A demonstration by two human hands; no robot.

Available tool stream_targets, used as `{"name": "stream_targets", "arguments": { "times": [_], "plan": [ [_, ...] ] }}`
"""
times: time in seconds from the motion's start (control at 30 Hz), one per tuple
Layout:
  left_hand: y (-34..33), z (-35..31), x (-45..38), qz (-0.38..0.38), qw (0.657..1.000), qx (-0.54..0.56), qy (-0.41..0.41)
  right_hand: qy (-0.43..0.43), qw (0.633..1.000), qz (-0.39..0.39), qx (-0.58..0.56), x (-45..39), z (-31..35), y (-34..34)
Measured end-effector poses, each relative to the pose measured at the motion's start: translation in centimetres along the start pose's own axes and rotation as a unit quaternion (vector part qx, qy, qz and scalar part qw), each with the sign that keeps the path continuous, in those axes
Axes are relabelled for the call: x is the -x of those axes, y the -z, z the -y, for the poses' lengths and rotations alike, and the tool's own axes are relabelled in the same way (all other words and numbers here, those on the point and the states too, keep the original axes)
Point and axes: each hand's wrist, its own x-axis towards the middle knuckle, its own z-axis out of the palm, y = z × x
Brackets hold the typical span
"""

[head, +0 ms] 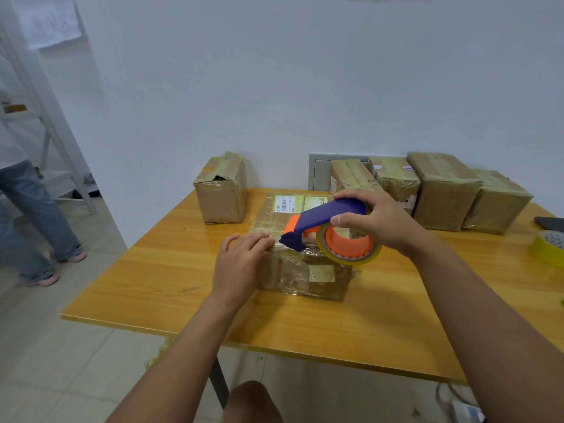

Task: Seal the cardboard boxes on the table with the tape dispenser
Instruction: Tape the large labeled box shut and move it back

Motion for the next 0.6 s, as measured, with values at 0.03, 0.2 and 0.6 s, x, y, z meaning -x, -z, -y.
{"name": "stream_targets", "arguments": {
  "times": [0.03,0.2,0.6],
  "plan": [
    [0.1,0.2,-0.2,0.001,1.000,-0.005,0.000,0.003,1.000,0.001,0.003,-0.1,0.0,-0.3],
    [-0.1,-0.3,-0.3,0.024,0.999,-0.033,-0.006,0.012,1.000,-0.015,0.024,-0.7,0.3,-1.2],
    [0.0,-1.4,-0.3,0.029,0.998,0.025,0.054,-0.026,0.999,-0.024,0.036,2.1,-1.1,4.5]
  ]
}}
